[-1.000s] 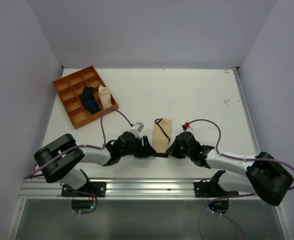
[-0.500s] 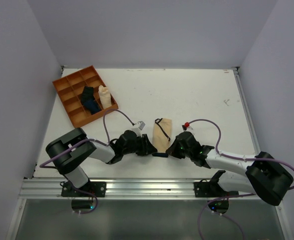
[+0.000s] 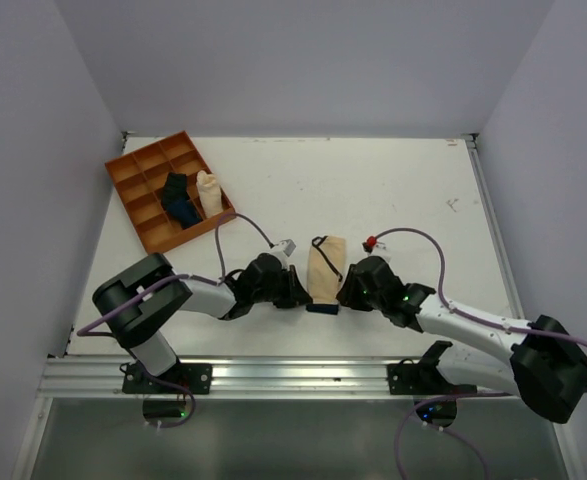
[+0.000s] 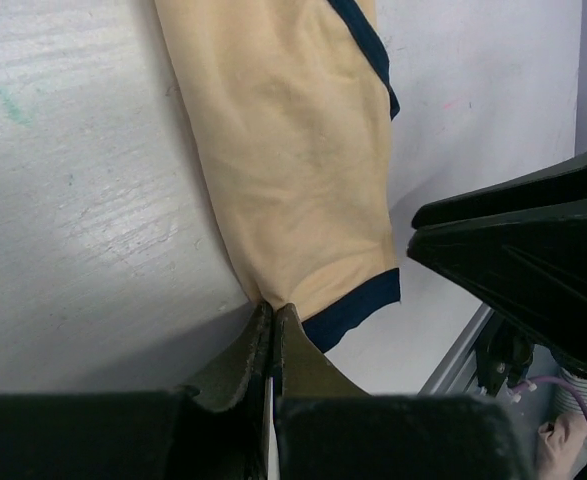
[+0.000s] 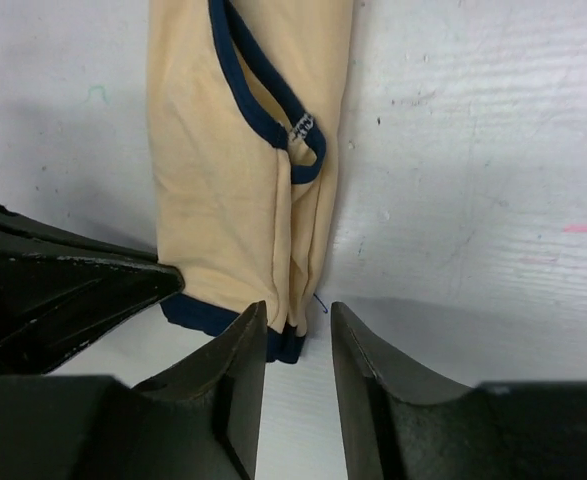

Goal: Roll the underwear

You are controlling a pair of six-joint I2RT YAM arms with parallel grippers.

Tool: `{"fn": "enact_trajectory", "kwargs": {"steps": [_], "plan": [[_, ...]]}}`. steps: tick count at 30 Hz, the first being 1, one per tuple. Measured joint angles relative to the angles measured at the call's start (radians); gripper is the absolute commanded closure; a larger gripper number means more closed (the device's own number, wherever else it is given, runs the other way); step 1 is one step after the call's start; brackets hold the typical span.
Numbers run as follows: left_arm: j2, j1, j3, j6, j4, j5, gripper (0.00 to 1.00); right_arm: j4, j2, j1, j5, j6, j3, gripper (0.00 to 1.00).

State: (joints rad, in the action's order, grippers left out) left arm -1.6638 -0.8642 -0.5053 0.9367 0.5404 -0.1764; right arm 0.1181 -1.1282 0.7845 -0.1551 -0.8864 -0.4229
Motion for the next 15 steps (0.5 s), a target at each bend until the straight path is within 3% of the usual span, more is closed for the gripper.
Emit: {"fn": "enact_trajectory", "kwargs": {"steps": [7, 15], "plan": [[-0.007, 0.012, -0.056, -0.032, -0.094, -0.037, 1.0, 0.117, 0.087, 0.051, -0.072, 0.183, -0.077, 0.52], [-0.007, 0.066, -0.069, -0.043, -0.143, -0.134, 1.0, 0.118, 0.086, 0.245, -0.157, 0.464, -0.153, 0.45]]}}
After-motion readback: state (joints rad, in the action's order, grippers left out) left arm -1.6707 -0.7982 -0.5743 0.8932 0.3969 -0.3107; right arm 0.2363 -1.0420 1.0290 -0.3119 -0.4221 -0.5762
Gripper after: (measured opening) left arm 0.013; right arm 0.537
